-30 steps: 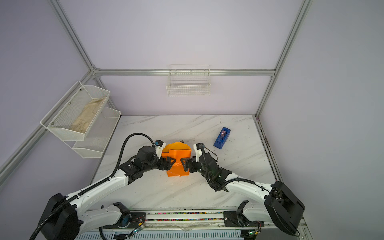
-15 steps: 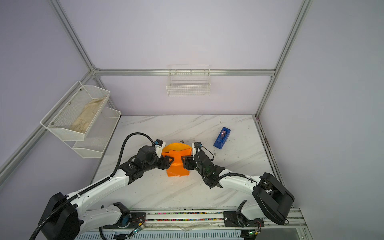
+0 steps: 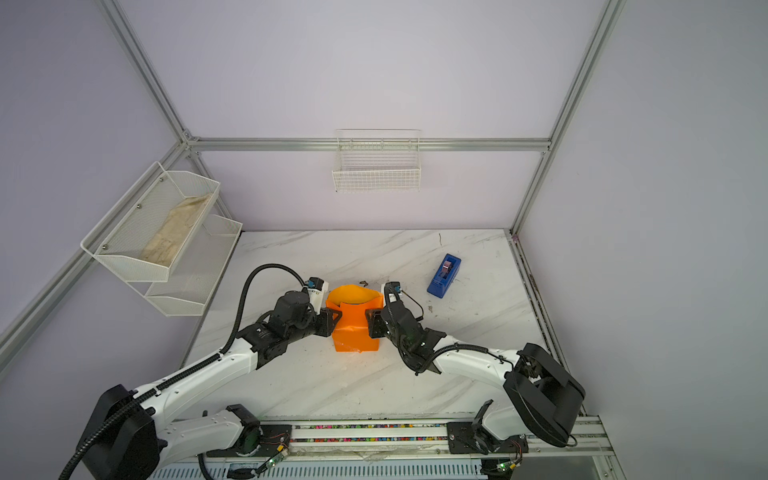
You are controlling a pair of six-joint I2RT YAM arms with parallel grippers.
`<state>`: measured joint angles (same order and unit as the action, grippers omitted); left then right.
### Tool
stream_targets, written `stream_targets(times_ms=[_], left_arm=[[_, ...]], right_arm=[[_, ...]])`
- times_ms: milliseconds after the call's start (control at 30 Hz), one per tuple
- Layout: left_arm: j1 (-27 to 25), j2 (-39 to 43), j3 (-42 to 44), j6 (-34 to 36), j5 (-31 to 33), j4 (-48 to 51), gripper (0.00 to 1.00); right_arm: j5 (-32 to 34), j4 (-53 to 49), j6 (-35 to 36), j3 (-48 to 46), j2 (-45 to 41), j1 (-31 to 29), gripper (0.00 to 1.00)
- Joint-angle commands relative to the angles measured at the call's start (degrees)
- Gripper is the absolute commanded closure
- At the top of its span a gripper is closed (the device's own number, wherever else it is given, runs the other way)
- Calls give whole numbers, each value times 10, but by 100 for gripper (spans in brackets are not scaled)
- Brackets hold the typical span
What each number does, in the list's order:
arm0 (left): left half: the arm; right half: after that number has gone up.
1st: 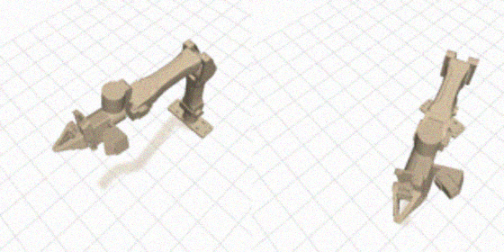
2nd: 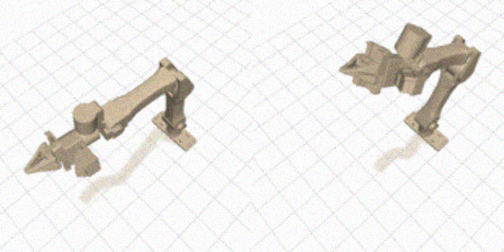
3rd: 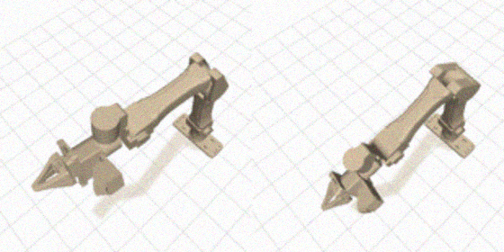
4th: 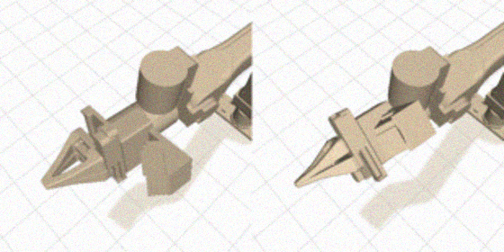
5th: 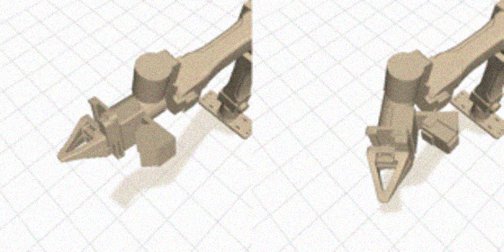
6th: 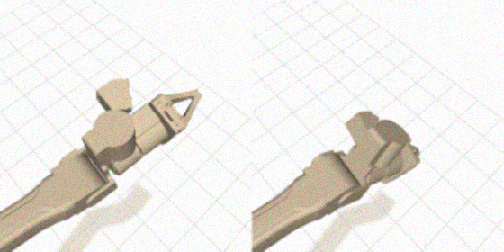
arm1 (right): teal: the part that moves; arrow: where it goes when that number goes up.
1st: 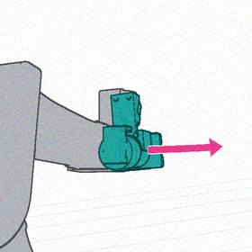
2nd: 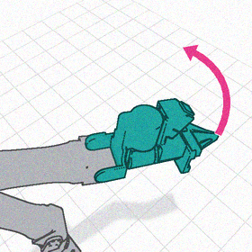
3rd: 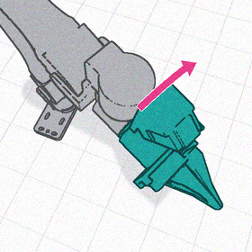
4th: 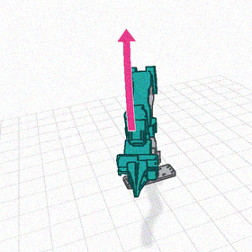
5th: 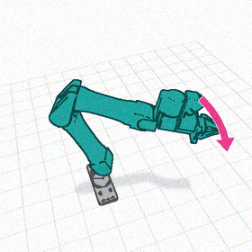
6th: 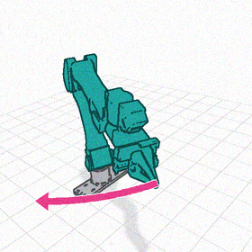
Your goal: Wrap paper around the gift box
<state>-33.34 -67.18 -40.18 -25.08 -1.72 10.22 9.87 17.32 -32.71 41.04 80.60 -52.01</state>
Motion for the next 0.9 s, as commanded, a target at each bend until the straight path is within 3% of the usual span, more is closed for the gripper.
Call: stream_targets(times_ms=[0, 167, 267, 433, 567, 800, 867], left_arm=[[-10, -13, -20, -2, 5, 4, 68], [-13, -14, -23, -8, 19, 7, 67], [-13, -15, -28, -13, 26, 9, 57], [-15, -28, -43, -24, 46, 6, 54], [-24, -41, -45, -27, 57, 0, 60], [-60, -47, -36, -31, 111, -5, 83], [-70, -48, -37, -30, 123, -2, 89]], right_arm=[[47, -27, -10, 29, 12, -8, 54], [71, -40, -16, 47, 36, -14, 58], [67, -42, -16, 47, 48, -19, 64], [72, -45, -17, 44, 58, -25, 73], [78, -53, -16, 47, 60, -29, 82], [84, -66, -16, 55, 63, -34, 100], [88, -70, -15, 59, 66, -38, 100]])
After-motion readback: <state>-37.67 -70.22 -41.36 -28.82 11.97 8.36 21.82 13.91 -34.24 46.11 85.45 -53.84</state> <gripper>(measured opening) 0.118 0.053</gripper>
